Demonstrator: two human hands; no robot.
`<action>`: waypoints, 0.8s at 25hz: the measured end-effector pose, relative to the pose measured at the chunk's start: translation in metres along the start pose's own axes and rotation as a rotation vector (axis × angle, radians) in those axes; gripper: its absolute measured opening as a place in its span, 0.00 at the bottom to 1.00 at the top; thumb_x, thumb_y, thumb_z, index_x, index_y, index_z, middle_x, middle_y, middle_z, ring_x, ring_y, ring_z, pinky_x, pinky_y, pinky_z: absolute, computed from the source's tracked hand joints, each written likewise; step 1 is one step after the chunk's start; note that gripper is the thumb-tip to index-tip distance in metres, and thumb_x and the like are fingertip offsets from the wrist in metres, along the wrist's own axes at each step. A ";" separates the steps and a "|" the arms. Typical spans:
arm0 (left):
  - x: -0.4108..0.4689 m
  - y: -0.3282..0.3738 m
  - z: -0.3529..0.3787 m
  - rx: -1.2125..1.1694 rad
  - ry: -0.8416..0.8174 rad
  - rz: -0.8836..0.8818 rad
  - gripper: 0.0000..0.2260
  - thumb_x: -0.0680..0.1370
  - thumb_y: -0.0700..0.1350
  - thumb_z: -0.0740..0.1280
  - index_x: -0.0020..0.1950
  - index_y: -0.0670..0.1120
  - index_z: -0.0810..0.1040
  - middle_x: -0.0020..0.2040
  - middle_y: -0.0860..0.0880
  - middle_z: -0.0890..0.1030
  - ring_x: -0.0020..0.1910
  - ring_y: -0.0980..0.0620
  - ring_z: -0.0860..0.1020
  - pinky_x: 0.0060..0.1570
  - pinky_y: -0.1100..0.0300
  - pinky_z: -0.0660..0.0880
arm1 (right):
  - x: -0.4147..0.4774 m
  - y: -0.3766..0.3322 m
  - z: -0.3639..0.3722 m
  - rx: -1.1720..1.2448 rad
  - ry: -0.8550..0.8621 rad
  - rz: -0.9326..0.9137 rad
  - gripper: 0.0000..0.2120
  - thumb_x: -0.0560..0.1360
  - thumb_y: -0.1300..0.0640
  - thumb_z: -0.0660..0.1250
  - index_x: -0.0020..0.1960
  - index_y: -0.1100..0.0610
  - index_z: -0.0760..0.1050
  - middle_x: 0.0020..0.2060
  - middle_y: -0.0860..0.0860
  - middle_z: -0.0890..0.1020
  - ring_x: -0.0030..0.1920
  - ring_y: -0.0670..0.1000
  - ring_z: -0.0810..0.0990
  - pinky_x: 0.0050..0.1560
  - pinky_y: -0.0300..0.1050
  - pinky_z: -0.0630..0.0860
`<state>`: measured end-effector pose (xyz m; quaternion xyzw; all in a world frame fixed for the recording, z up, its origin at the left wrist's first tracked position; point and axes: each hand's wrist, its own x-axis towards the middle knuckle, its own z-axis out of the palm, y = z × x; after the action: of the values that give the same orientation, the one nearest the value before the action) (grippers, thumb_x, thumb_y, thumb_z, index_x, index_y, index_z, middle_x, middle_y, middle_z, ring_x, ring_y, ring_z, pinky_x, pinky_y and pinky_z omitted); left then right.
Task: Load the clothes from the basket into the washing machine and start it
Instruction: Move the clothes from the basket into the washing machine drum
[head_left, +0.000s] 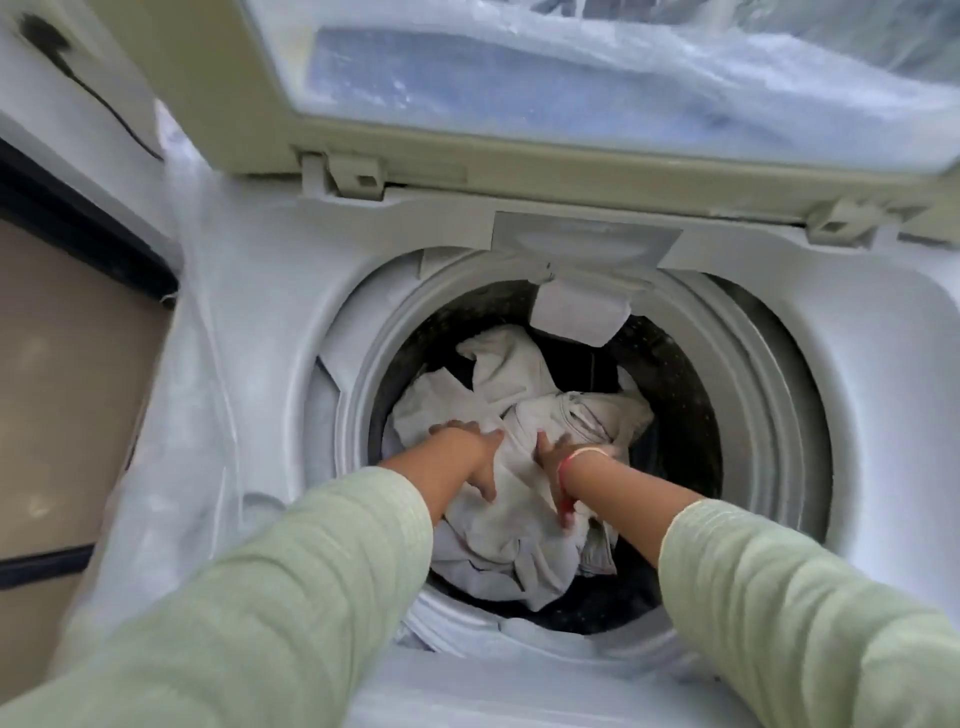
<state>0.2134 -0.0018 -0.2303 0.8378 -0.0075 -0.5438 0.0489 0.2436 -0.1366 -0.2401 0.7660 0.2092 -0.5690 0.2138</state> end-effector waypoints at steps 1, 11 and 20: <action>-0.015 0.005 -0.009 -0.018 0.061 0.040 0.38 0.73 0.59 0.68 0.76 0.49 0.54 0.72 0.44 0.63 0.69 0.42 0.65 0.65 0.45 0.66 | -0.019 0.008 -0.010 -0.042 -0.017 -0.048 0.51 0.68 0.49 0.74 0.77 0.56 0.43 0.75 0.57 0.56 0.72 0.61 0.62 0.68 0.59 0.65; -0.272 -0.025 0.009 -0.646 1.032 0.216 0.28 0.70 0.65 0.62 0.68 0.57 0.68 0.72 0.53 0.62 0.74 0.53 0.54 0.72 0.51 0.56 | -0.242 0.024 -0.017 0.482 0.879 -0.546 0.24 0.74 0.48 0.67 0.69 0.47 0.67 0.62 0.41 0.72 0.60 0.42 0.73 0.57 0.33 0.69; -0.325 -0.164 0.149 -1.059 1.456 -0.282 0.21 0.71 0.57 0.67 0.61 0.50 0.75 0.63 0.55 0.65 0.67 0.54 0.65 0.65 0.62 0.59 | -0.308 -0.149 -0.014 0.866 0.929 -1.031 0.06 0.74 0.54 0.67 0.48 0.45 0.79 0.49 0.39 0.81 0.55 0.43 0.79 0.55 0.39 0.75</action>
<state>-0.0618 0.1718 -0.0094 0.8353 0.3781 0.1862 0.3529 0.0889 -0.0304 0.0467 0.7459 0.3643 -0.2507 -0.4981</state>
